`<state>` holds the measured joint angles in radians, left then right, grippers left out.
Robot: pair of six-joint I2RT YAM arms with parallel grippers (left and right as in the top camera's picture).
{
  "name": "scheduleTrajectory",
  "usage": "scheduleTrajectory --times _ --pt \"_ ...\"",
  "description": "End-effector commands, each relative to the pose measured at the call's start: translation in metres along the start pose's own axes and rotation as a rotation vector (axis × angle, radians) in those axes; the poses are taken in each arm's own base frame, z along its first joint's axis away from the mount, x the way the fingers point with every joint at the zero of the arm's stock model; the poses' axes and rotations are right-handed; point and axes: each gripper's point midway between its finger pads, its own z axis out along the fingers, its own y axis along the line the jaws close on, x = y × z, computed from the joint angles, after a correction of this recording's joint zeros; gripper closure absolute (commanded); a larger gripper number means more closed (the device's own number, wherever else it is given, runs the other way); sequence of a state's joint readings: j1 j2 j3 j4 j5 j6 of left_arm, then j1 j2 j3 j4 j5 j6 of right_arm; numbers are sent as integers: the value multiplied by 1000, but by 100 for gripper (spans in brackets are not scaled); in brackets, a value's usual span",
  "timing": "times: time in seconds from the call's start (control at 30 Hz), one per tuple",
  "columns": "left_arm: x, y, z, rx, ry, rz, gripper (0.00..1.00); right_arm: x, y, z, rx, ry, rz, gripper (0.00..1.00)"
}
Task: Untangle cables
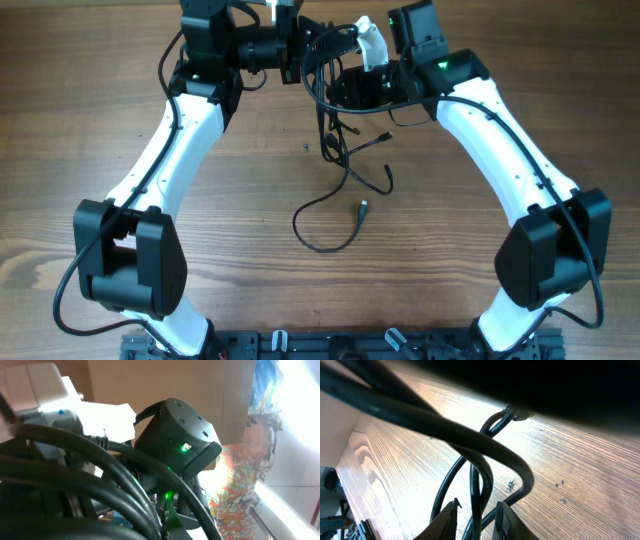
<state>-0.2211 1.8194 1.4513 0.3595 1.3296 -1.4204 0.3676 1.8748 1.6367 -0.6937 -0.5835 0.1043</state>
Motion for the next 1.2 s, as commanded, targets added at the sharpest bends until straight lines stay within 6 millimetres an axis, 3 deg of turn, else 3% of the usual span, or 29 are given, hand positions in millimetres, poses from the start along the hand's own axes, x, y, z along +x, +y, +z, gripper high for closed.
scheduleTrajectory --times 0.0,0.23,0.37,0.53,0.6,0.73,0.87,0.93,1.07,1.17 --pt "1 -10 -1 7 -5 19 96 10 2 12 -14 34 10 73" --pt "1 -10 -1 7 -5 19 96 10 0 14 -15 36 22 76" --pt "1 -10 -1 7 -5 19 96 16 0 26 -20 62 47 77" --pt "1 -10 -1 7 -4 19 96 9 2 26 -24 35 64 96" --pt "1 -10 -1 6 -6 25 96 5 2 17 -34 19 74 96" --pt "-9 -3 -11 -8 -44 99 96 -7 6 -35 -58 -42 83 96" --pt "-31 33 -29 -112 -173 70 96 -2 28 -89 -139 -73 -7 96" --pt "-45 73 -47 -265 -294 32 96 6 41 -114 -189 -78 -50 96" --pt "-53 145 -86 -620 -486 -69 96 24 69 -135 -310 -58 -118 96" --pt "-46 167 -97 -768 -506 -71 96 26 90 -145 -433 -72 -140 96"
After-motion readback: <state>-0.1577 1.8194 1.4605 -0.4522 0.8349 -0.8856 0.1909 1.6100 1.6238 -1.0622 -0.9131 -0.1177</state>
